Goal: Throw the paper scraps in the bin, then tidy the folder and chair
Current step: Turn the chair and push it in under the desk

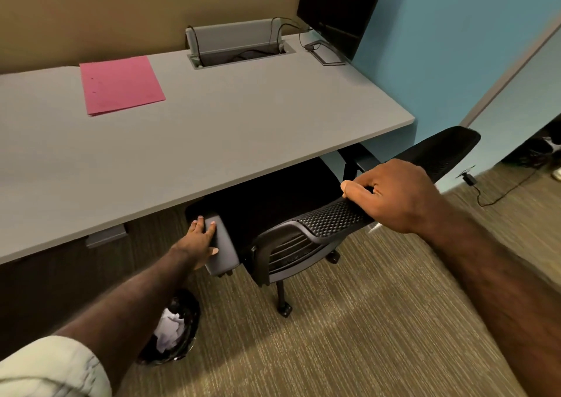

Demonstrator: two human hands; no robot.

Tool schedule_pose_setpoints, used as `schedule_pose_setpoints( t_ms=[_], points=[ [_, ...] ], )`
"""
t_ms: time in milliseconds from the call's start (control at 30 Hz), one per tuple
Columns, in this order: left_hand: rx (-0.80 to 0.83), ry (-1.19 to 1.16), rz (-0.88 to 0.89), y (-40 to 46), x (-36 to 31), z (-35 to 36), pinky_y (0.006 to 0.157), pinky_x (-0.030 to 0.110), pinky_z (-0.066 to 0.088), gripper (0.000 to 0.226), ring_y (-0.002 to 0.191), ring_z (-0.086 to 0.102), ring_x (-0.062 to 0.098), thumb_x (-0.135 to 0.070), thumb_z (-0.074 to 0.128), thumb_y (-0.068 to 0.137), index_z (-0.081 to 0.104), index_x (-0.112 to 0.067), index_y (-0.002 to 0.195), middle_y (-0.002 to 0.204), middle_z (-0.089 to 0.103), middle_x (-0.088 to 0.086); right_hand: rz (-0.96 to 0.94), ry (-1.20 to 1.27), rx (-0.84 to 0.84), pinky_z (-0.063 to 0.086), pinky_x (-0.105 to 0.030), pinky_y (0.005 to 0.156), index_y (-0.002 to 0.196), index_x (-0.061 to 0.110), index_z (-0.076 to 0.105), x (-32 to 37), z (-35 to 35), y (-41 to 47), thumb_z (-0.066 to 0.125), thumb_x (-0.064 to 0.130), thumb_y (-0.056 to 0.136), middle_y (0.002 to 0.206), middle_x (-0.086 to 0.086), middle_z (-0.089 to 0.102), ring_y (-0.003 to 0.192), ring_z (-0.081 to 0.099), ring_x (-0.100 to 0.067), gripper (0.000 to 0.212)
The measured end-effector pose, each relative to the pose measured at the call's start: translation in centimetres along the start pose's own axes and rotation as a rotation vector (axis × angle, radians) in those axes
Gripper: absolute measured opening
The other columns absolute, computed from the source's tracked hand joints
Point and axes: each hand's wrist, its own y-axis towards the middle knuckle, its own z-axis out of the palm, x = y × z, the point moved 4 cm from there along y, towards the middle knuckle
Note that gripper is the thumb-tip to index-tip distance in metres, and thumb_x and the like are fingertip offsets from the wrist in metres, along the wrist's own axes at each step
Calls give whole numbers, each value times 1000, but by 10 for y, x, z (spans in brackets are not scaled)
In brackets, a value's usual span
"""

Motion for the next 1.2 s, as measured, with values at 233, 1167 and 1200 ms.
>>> schedule_pose_setpoints(
  t_ms=[233, 1167, 1200],
  points=[
    [-41, -55, -13, 0, 6, 1, 129, 44, 12, 86, 158, -4, 38, -35, 58, 102, 4, -10, 163, 169, -11, 24, 34, -9, -48, 55, -35, 67, 72, 32, 78, 9, 3, 17, 24, 71, 92, 59, 2, 68, 59, 62, -15, 70],
    [-143, -335, -67, 7, 44, -13, 109, 46, 49, 71, 133, 53, 36, -39, 60, 100, 28, -17, 159, 152, 44, 19, 73, -95, -71, 40, -27, 57, 68, 22, 77, 41, 16, 54, 21, 74, 88, 56, 1, 65, 56, 61, -16, 79],
    [-139, -310, -86, 6, 46, -14, 110, 46, 48, 72, 133, 53, 36, -39, 61, 99, 28, -17, 159, 151, 45, 18, 79, -98, -72, 41, -27, 57, 70, 21, 78, 40, 17, 54, 21, 74, 89, 57, 1, 65, 56, 61, -16, 79]
  ],
)
